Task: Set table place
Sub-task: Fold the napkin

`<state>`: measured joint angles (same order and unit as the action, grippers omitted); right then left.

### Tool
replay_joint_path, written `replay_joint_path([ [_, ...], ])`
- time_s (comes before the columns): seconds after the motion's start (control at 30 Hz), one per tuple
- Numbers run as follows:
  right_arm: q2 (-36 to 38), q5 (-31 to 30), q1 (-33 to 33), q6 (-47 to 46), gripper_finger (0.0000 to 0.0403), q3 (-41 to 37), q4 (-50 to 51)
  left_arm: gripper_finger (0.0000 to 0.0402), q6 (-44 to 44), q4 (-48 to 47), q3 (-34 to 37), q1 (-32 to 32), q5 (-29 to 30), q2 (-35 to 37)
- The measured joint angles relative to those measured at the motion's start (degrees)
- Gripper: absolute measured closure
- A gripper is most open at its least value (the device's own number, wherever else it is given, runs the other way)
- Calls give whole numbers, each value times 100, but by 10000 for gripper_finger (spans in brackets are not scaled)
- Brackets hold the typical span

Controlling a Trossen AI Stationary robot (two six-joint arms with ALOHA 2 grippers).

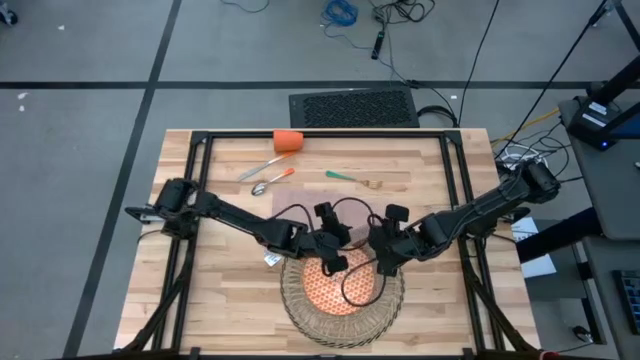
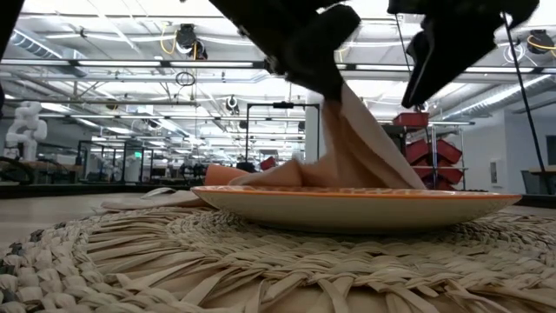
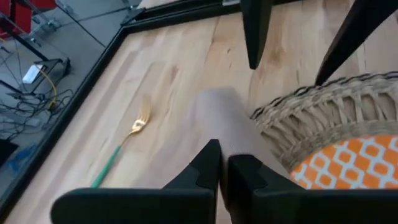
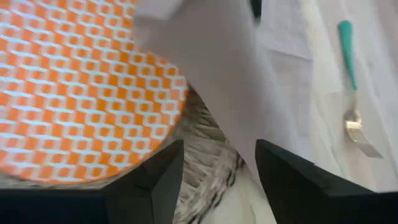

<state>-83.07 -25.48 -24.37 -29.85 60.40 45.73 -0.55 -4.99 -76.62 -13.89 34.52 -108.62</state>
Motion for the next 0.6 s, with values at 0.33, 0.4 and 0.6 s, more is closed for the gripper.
replay_joint_path([
  [0.33, 0, -583, -238, -400, 223, -965, -914, 401, -58, -1142, -4, -13, -25, 827],
  [0.4, 0, -698, -242, -397, 224, -1162, -1197, 401, -62, -1228, -7, -13, -44, 922],
  [0.6, -2, -1078, -212, -132, 224, -1537, -1909, 401, -83, -1555, -4, -67, -317, 971],
])
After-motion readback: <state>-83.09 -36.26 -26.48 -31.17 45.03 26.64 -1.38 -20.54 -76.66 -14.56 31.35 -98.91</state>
